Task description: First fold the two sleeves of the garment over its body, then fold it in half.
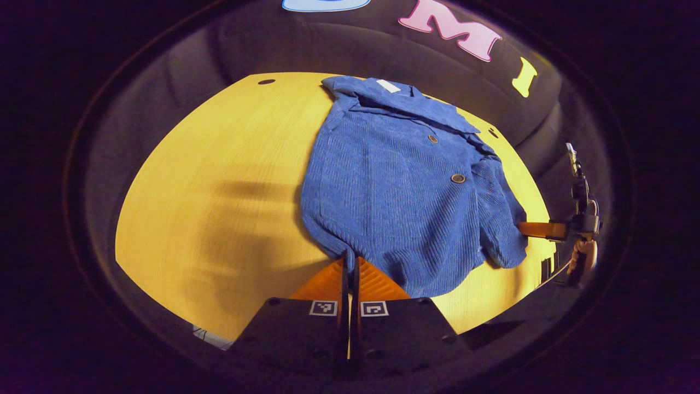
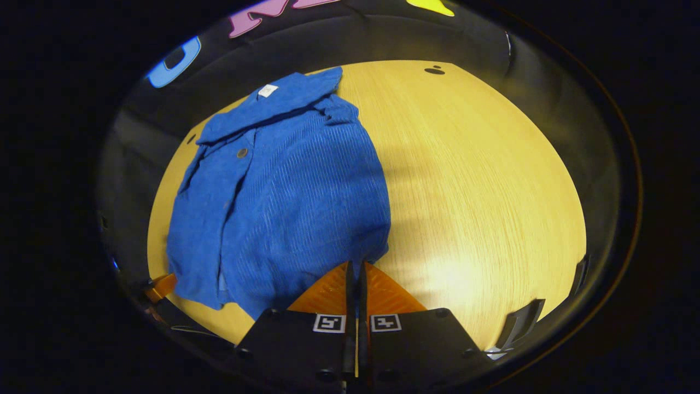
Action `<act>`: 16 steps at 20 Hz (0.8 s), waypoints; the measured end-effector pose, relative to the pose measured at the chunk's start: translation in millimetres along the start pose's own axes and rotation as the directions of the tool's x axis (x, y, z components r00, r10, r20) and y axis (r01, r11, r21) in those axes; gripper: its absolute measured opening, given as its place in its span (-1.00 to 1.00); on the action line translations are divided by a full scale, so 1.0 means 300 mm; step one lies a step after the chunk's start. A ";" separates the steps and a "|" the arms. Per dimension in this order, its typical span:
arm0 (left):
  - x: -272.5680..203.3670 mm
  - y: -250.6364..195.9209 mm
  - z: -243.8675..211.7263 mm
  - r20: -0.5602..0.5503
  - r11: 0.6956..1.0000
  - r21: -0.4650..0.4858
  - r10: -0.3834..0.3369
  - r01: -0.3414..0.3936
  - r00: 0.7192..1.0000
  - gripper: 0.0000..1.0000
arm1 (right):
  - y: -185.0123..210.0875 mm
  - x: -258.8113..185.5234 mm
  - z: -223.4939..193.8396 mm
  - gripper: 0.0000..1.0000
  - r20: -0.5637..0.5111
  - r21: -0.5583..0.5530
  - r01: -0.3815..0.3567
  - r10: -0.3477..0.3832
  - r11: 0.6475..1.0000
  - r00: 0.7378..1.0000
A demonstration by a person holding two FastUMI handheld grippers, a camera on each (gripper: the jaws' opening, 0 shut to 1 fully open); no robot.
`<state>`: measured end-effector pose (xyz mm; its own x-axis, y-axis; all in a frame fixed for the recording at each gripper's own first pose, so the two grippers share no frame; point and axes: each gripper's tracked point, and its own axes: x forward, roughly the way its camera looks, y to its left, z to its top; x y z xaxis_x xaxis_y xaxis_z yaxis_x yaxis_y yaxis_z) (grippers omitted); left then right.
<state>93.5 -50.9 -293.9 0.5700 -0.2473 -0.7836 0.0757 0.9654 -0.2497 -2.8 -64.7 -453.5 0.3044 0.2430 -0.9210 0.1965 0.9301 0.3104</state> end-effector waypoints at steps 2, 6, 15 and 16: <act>-0.037 -0.014 0.058 0.044 0.999 -0.030 -0.041 0.043 0.998 -1.00 | 0.042 -0.036 0.062 -0.94 0.039 0.002 -0.017 0.017 1.000 0.999; -0.116 -0.030 0.231 0.138 0.997 -0.005 -0.072 0.073 0.988 -1.00 | 0.143 -0.107 0.200 -1.00 0.094 -0.024 -0.050 0.052 0.998 0.994; -0.100 -0.104 0.872 0.332 0.981 0.172 -0.142 0.088 0.932 -1.00 | 0.310 -0.133 0.828 -0.95 0.341 -0.036 -0.111 0.117 0.993 0.933; -0.079 -0.092 0.970 0.369 0.977 0.204 -0.132 0.059 0.920 -1.00 | 0.314 -0.109 0.910 -0.95 0.360 -0.038 -0.107 0.114 0.993 0.926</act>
<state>315.9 -47.6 -102.8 0.8162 -0.3247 -0.4779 0.2741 0.9457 -0.1744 260.0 -60.1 -329.9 0.6401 0.2318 -0.7325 0.1268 0.9085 0.3982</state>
